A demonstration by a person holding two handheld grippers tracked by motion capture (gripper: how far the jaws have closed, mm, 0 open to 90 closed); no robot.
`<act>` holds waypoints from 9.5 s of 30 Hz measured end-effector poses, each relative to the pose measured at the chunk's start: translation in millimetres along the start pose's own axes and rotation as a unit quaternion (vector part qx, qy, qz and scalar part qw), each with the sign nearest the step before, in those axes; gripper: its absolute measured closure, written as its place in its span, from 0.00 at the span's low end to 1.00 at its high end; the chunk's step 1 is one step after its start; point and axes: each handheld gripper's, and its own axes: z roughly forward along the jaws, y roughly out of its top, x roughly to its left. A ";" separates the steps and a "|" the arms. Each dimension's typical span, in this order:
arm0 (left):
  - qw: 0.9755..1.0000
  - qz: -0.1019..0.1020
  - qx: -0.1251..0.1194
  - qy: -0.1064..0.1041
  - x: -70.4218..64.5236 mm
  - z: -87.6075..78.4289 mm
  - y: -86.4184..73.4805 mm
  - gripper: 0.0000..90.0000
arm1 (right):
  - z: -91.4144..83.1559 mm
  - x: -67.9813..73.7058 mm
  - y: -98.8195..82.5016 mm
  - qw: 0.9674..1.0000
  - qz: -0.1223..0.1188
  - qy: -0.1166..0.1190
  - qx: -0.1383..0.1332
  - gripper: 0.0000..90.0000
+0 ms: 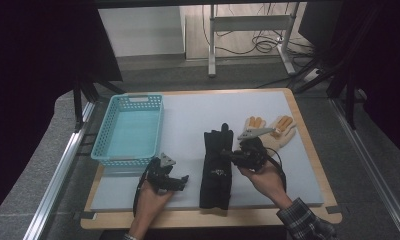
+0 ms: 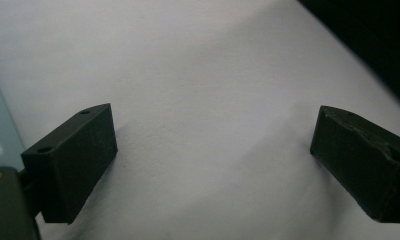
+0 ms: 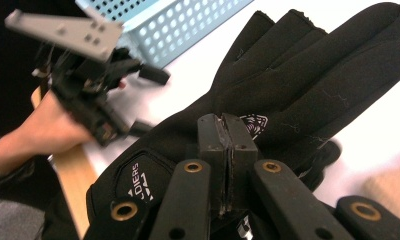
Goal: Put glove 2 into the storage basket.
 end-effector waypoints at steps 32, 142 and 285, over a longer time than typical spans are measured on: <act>1.000 0.002 -0.001 0.003 -0.4 -2.5 -0.9 0.06 | 11.6 -9.8 -68.2 0.999 -0.012 -0.036 0.028 0.48; 0.996 0.061 0.006 -0.060 -26.5 -14.7 59.0 0.03 | -12.5 -88.3 -117.2 0.982 -0.012 -0.189 0.017 0.23; 0.992 -0.103 0.024 0.071 171.4 -60.2 106.4 0.02 | -12.4 -88.4 -117.2 0.982 -0.012 -0.187 0.017 0.22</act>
